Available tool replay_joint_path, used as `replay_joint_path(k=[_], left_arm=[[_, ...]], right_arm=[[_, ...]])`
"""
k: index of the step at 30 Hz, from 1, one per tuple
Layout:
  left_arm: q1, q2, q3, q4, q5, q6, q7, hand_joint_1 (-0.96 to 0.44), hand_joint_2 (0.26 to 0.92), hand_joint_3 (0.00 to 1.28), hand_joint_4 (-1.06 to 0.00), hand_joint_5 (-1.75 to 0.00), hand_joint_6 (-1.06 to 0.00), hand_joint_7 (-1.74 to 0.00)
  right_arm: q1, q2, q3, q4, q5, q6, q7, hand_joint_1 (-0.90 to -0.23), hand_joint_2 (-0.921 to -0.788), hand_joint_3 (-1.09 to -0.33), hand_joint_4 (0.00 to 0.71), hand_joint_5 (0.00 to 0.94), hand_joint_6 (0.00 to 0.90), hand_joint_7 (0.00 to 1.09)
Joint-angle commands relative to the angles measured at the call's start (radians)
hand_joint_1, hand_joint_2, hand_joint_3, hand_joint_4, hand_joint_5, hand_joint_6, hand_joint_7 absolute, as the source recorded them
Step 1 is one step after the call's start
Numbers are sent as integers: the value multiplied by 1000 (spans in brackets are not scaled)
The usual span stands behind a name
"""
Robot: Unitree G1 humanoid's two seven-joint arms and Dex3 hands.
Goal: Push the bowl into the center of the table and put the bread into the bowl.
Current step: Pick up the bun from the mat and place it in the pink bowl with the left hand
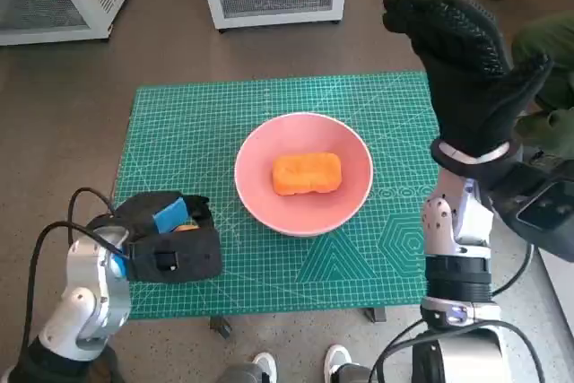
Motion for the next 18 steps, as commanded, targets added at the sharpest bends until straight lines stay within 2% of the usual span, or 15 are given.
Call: replay_joint_path(k=[1,11,18], left_arm=[[5,9,34,-47,-18,9,-21,2,902,56,-731,-1214,-698,-1003],[-16,36,113,-168,-35,38,-78,2,896,53,-753,-1176,-706,-1009],[-92,57,180,-266,-42,79,-130,3,891,49,-773,-1113,-708,-1050]], right_arm=[[5,2,2,5,-3,0,5,-655,-921,-695,283,0,225,376],[-1,2,0,15,-1,-1,7,-657,-921,-694,283,0,226,376],[-7,2,0,20,-1,-4,10,-657,-921,-693,283,0,227,375]])
